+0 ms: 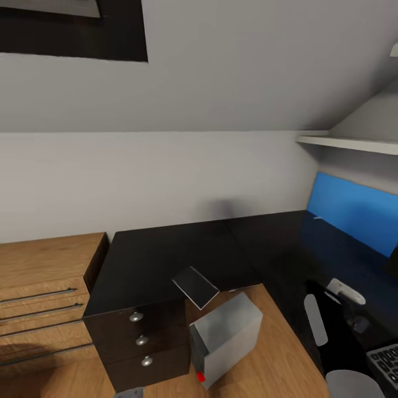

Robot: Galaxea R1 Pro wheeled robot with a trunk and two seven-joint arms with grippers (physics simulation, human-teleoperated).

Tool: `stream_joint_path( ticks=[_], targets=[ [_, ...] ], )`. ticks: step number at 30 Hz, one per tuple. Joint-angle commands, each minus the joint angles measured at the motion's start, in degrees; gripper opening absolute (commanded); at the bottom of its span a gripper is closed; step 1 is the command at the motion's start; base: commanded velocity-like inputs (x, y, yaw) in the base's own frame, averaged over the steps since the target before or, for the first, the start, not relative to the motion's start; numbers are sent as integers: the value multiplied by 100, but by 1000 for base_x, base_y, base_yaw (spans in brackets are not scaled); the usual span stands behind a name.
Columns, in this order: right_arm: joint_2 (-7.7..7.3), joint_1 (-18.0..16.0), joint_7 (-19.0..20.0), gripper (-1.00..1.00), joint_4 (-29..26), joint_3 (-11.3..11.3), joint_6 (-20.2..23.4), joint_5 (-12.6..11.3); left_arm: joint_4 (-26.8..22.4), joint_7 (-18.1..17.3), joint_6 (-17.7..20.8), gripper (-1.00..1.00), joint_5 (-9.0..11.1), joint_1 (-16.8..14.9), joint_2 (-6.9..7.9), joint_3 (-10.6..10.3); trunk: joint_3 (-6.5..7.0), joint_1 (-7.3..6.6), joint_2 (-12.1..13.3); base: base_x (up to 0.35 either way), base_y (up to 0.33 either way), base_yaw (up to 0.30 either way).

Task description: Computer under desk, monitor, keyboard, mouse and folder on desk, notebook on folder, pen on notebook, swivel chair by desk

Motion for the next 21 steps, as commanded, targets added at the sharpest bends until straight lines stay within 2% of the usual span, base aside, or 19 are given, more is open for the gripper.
stream_joint_path(
  ticks=[1, 2, 4, 7, 9, 10, 14, 15, 17, 19, 20, 21],
  targets=[
    [220, 82, -45, 100, -97, 110, 24, 168, -10, 50, 11, 100, 38, -3, 3, -26, -6, 0, -4, 0, 0, 164],
    [457, 153, -59, 100, -135, 273, 18, 470, -10, 52, -2, 100, 33, -3, 1, -22, -6, 0, -4, 0, 0, 220],
    [639, 204, -66, 100, -68, 384, 10, 712, -10, 53, -8, 100, 29, -3, 1, -17, -6, 0, -4, 0, 0, 241],
    [790, 247, -71, 100, 77, 591, 2, 922, -9, 55, -16, 100, 28, -3, 8, -6, -6, 0, -4, 0, 0, 263],
    [826, 259, -77, 100, 119, 780, 0, 974, -9, 55, -20, 100, 30, -3, 12, 0, -6, 0, -4, 0, 0, 238],
    [845, 289, -80, 100, 145, 1005, -2, 1009, -9, 51, -26, 100, 32, -3, 14, 7, -6, 0, -4, 0, 0, 86],
    [856, 437, -58, 100, 159, 1241, -1, 1029, -9, 45, -31, 100, 27, -3, 9, 12, -6, 0, -4, 0, 0, 31],
    [854, 472, -62, 100, 159, 1397, -8, 1032, -9, 44, -32, 100, 26, -3, 11, 15, -6, 0, -4, 0, 0, 9],
    [853, 499, -67, 100, 156, 1543, -15, 1032, -9, 45, -32, 100, 25, -3, 14, 18, -6, 0, -4, -3, 0, 6],
    [856, 512, -64, 100, 155, 1602, -18, 1025, -9, 46, -32, 100, 25, -3, 15, 19, -6, 0, -4, -43, 10, 2],
    [857, 540, -49, 100, 157, 1885, -23, 1019, -9, 46, -32, 100, 25, -3, 16, 20, -6, 0, -4, -206, 152, 1],
    [854, 559, -56, 100, 156, 2043, -25, 1021, -9, 46, -32, 100, 24, -3, 16, 20, -6, 0, -4, -227, 173, 0]
  ],
)
